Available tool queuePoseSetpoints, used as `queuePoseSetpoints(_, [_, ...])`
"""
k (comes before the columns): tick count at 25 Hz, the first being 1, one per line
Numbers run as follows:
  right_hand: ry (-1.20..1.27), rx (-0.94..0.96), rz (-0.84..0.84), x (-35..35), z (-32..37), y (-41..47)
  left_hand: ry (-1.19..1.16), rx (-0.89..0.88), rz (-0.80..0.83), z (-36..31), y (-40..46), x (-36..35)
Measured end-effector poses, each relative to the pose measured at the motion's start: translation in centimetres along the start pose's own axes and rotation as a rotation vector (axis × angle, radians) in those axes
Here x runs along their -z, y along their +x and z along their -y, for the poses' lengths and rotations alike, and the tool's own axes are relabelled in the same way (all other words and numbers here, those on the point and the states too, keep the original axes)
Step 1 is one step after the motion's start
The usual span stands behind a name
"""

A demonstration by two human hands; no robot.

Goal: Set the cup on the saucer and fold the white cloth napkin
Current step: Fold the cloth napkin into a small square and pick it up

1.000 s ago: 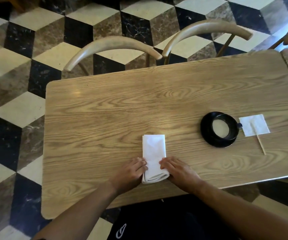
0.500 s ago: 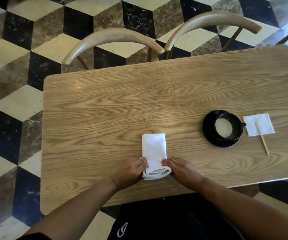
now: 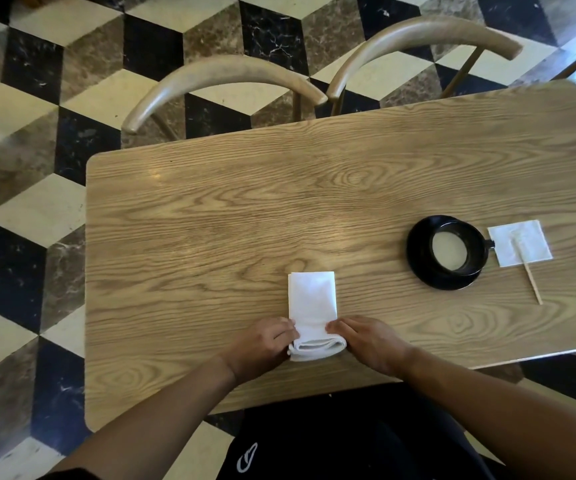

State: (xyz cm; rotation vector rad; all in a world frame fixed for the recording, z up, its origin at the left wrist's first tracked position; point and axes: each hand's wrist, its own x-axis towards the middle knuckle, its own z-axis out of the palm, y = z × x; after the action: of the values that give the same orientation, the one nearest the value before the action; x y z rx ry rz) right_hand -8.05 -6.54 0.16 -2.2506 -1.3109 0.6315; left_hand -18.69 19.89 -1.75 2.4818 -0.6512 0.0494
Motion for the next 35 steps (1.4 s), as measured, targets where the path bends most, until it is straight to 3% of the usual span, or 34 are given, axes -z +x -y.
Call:
queuePoseSetpoints(3, [0.183,-0.413,0.099,1.4,0.8,1.5,-0.266,0.444,0.086,-1.1,1.5,1.8])
queuePoseSetpoints(5, [0.314,-0.556,0.015,1.5,1.3,2.1,-0.316,0.675,0.109,-1.6,2.4,2.3])
queuePoseSetpoints(8, [0.486,-0.734,-0.127,1.3,1.3,3.1,-0.447,0.901,0.058,-1.9,4.1,2.8])
queuePoseSetpoints(13, [0.572,-0.864,-0.154,1.8,1.2,5.2,-0.627,1.204,-0.006,-1.3,6.1,2.5])
queuePoseSetpoints(16, [0.535,-0.889,-0.169,2.1,1.5,5.8,-0.655,1.262,-0.055,-0.8,6.8,2.1])
queuePoseSetpoints(27, [0.375,-1.077,-0.242,1.5,2.8,7.5,-0.282,1.241,-0.160,-1.8,8.1,0.4])
queuePoseSetpoints(35, [0.390,-1.099,-0.445,0.3,3.1,7.4,-0.193,1.214,-0.344,-1.8,7.4,-0.7])
